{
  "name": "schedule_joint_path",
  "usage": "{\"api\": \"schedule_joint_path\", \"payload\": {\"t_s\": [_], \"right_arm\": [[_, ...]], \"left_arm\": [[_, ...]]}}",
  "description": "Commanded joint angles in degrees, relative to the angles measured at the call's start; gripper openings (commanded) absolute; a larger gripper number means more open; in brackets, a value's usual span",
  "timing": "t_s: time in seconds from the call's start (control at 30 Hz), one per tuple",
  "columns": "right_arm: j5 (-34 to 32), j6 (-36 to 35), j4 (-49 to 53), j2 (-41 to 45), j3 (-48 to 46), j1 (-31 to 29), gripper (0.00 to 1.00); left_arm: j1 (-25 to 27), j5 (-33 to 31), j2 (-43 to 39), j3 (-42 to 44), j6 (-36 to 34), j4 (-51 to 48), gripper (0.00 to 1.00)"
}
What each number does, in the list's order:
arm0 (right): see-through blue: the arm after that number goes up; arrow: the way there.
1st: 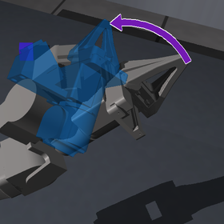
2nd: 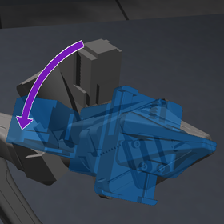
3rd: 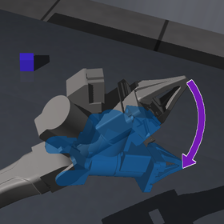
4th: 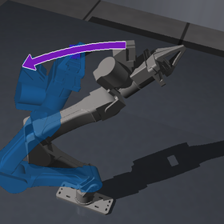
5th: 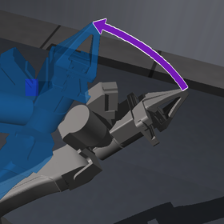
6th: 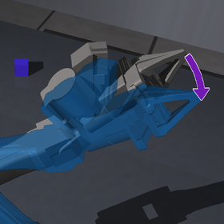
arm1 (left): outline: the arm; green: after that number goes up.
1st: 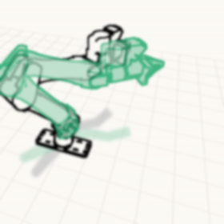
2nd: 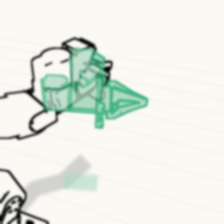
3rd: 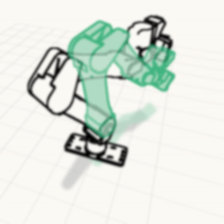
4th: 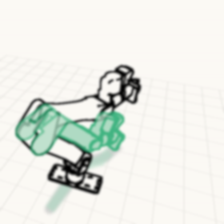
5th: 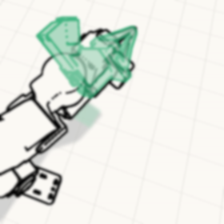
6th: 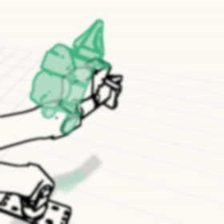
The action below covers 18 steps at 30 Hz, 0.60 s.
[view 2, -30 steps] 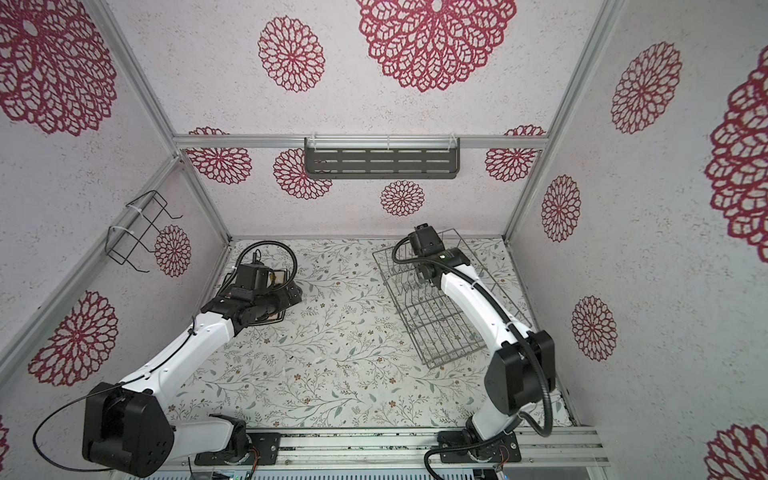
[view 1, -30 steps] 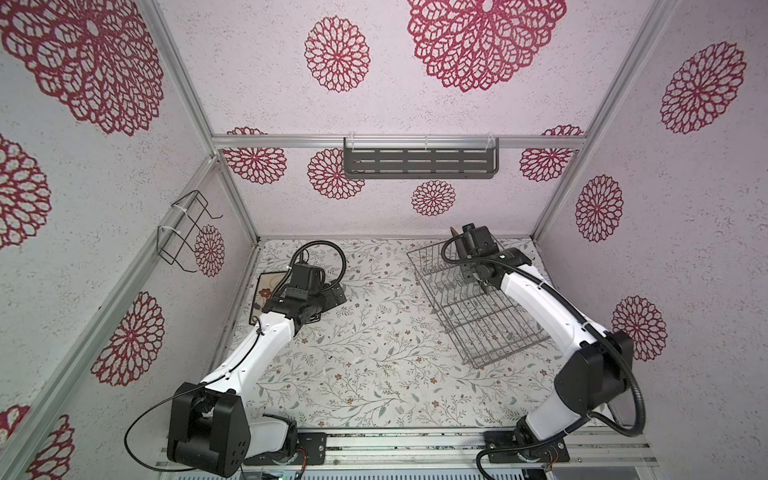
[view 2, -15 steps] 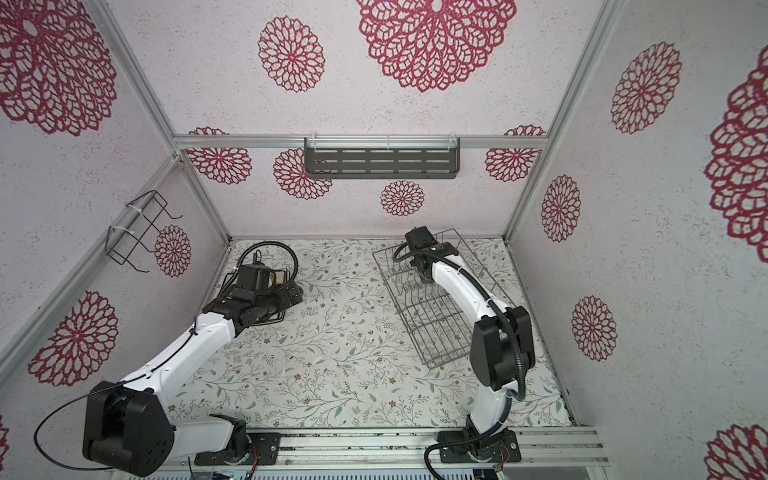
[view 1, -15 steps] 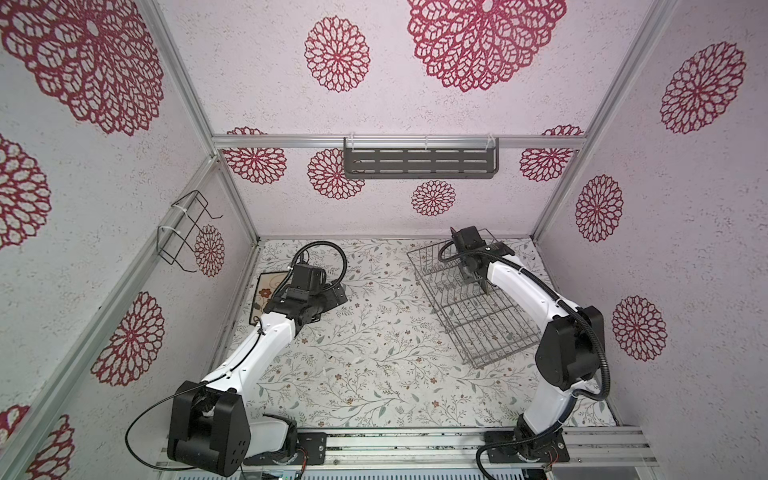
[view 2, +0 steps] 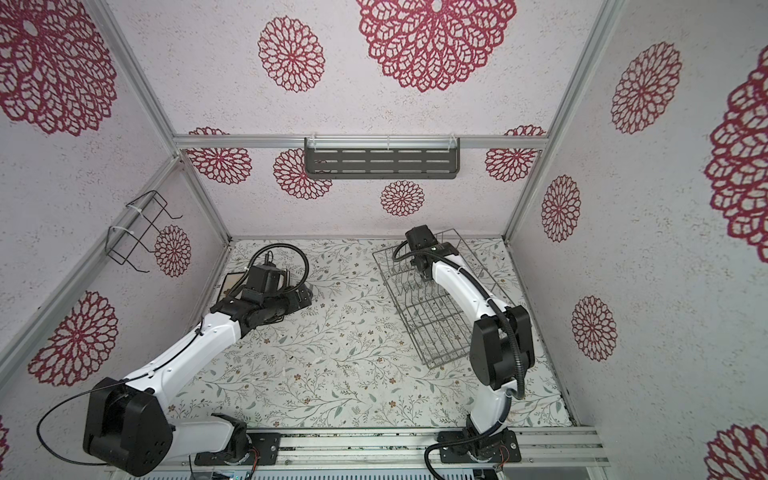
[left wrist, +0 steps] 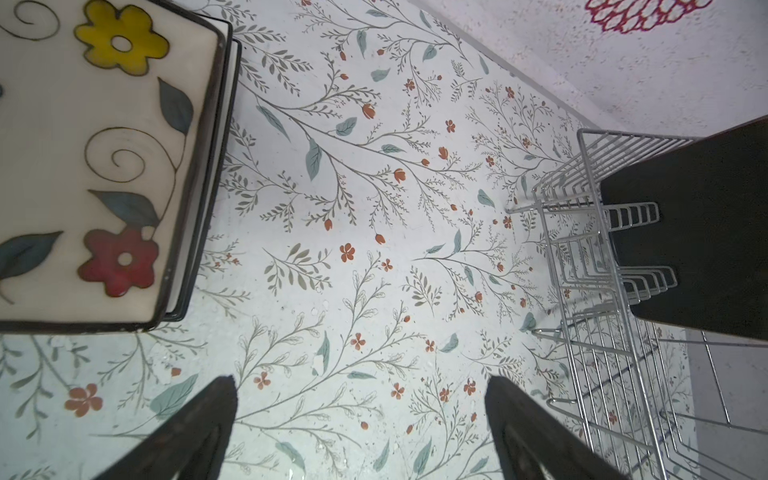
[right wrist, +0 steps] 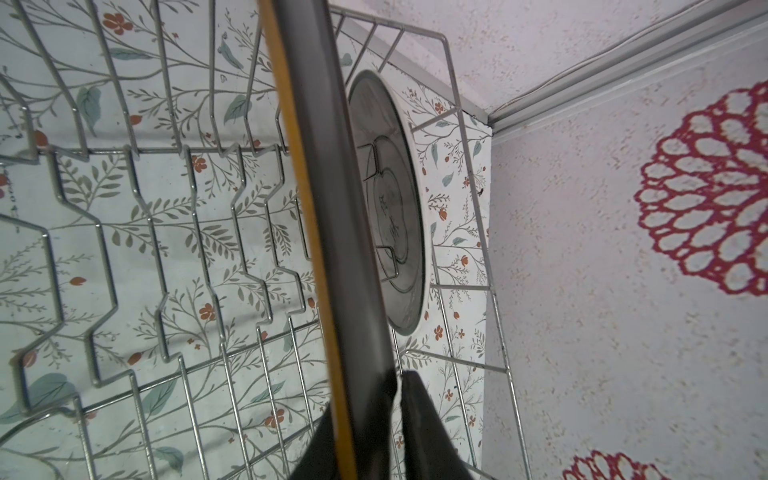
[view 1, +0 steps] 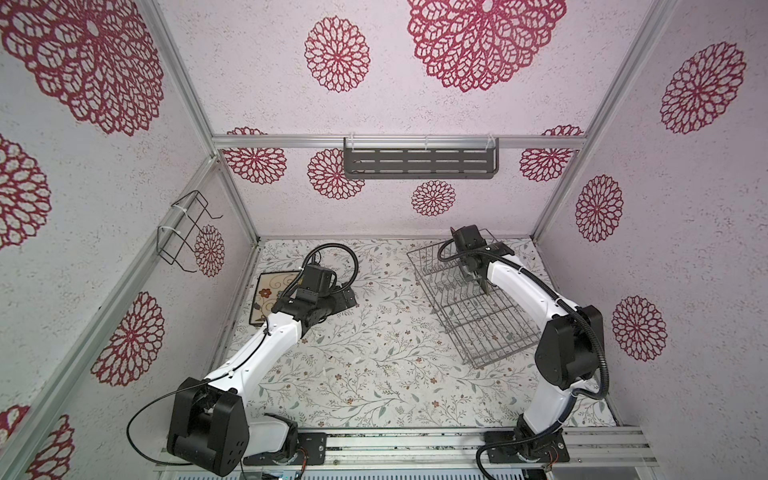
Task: Unload the plates from the dish rack
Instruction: 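Grasp the dark plate's top edge with the right gripper and lift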
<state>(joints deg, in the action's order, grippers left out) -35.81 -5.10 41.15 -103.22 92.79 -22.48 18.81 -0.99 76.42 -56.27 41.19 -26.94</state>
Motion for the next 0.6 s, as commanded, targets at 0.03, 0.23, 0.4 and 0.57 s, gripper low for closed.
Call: {"api": "schedule_joint_path", "payload": {"t_s": [0.03, 0.23, 0.4, 0.57], "right_arm": [[-1.3, -0.3, -0.6, -0.6, 1.1, 0.5, 0.19], [-1.8, -0.5, -0.5, -0.5, 1.0, 0.5, 0.11], [-2.2, -0.7, -0.2, -0.3, 1.1, 0.5, 0.06], [-4.2, -0.6, -0.8, -0.1, 1.1, 0.4, 0.0]], "left_arm": [[0.3, -1.0, 0.3, -1.7, 0.3, 0.2, 0.97], [0.3, -0.8, 0.5, -1.7, 0.3, 0.1, 0.97], [0.6, -0.5, 0.7, -1.8, 0.4, 0.0, 0.97], [0.7, -0.5, 0.3, -2.2, 0.9, -0.5, 0.97]]}}
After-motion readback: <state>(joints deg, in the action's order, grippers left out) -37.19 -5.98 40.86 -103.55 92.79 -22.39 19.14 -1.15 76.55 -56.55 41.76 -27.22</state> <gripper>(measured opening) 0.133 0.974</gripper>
